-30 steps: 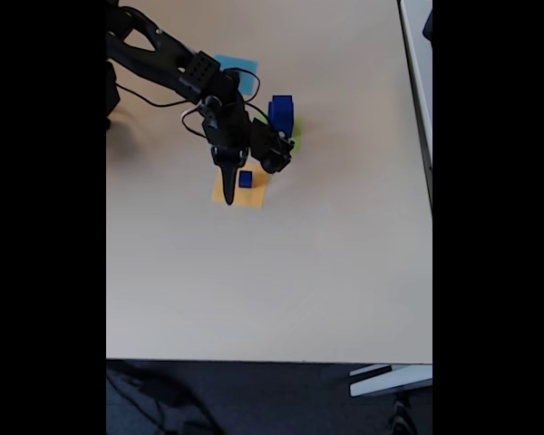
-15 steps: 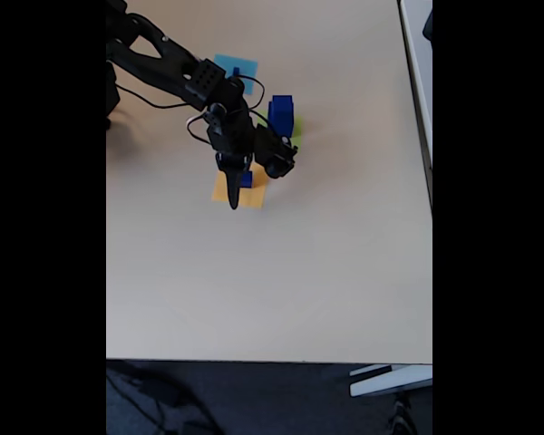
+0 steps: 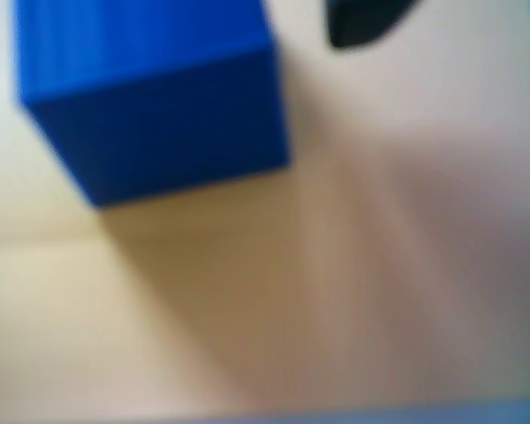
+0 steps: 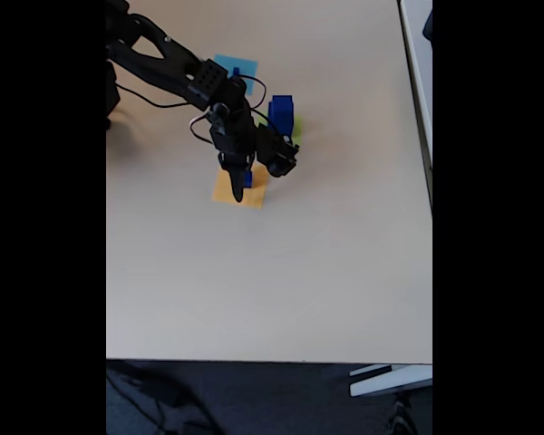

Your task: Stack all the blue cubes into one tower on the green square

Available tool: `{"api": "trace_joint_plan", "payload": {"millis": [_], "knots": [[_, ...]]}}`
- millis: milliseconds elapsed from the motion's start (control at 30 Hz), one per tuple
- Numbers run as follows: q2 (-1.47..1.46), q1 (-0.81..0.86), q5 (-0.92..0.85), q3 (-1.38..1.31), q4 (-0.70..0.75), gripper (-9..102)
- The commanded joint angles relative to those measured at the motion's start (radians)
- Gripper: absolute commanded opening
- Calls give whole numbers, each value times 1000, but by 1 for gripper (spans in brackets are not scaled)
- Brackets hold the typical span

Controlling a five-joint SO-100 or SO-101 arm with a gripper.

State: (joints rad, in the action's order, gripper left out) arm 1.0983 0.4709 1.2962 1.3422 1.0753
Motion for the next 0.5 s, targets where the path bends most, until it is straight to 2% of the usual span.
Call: {"api": "trace_joint_plan", "payload": {"millis": [0,467], "knots": [[17,5,5,-61,-15,31],[14,2,5,-66,-15,23]]}}
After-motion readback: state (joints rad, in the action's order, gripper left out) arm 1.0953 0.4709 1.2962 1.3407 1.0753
